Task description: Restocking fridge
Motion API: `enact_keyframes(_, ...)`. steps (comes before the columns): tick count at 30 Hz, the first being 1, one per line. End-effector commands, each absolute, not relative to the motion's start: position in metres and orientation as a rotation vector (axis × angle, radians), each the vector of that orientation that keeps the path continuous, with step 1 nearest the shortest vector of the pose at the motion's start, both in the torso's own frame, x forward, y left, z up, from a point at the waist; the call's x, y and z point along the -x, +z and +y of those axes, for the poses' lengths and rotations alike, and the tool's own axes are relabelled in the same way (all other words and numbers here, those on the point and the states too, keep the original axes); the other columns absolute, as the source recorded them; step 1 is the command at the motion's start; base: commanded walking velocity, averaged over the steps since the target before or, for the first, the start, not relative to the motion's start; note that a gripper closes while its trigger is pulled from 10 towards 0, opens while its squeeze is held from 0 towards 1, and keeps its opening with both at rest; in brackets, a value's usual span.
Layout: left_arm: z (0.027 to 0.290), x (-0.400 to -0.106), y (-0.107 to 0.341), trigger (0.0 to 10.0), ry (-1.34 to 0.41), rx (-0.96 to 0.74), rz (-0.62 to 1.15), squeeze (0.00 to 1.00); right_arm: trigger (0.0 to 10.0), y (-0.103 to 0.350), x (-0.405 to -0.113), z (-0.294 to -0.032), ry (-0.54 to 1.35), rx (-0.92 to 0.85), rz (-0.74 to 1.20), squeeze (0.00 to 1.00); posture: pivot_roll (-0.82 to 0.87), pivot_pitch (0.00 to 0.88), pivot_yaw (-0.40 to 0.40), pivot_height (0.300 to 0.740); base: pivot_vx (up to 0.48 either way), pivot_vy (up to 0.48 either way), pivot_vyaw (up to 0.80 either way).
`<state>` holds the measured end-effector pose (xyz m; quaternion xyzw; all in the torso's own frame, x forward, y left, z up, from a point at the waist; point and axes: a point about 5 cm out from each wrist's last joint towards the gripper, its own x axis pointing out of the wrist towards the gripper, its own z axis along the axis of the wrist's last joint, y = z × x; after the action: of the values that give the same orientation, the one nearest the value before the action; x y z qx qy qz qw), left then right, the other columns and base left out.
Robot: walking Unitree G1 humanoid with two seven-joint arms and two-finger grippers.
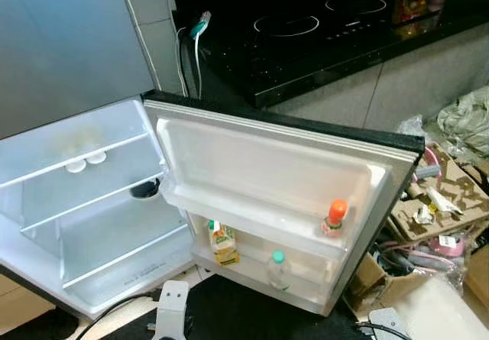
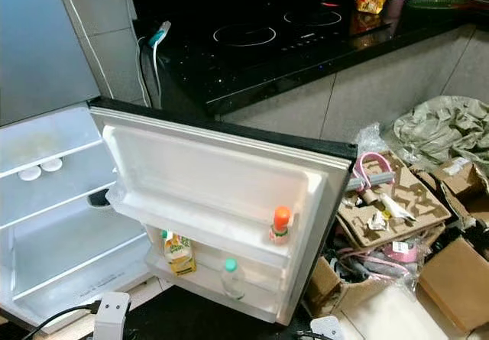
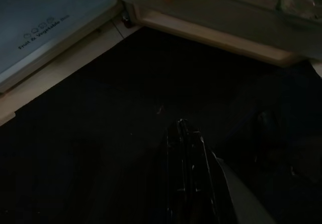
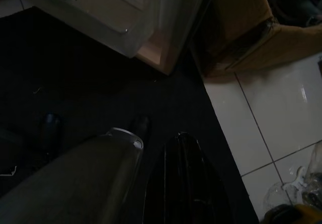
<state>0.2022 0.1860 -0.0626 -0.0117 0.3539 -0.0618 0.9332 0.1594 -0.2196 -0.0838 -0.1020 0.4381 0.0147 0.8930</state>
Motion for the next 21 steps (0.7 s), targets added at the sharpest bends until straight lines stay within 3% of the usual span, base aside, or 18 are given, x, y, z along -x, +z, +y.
enact_keyframes(1,0.1867,-0.1979,-0.0655,10.0,-0.121,0.029,0.746,0.00,10.0,-0.0844,-0.1581,-0.2175,0.034,0.204,0.908,0.00,-0.09,0.102,0.052,0.726,-0.281,0.000,0.00)
enact_keyframes(14,0.1870,-0.1983,-0.0659,10.0,-0.120,0.031,0.750,0.00,10.0,-0.0839,-0.1588,-0.2175,0.036,0.206,0.904,0.00,-0.09,0.101,0.051,0.726,-0.279,0.000,0.00)
enact_keyframes(21,0.1888,-0.1982,-0.0666,10.0,-0.107,0.024,0.758,0.00,10.0,-0.0825,-0.1614,-0.2183,0.032,0.207,0.897,0.00,-0.09,0.095,0.054,0.726,0.000,0.000,0.00)
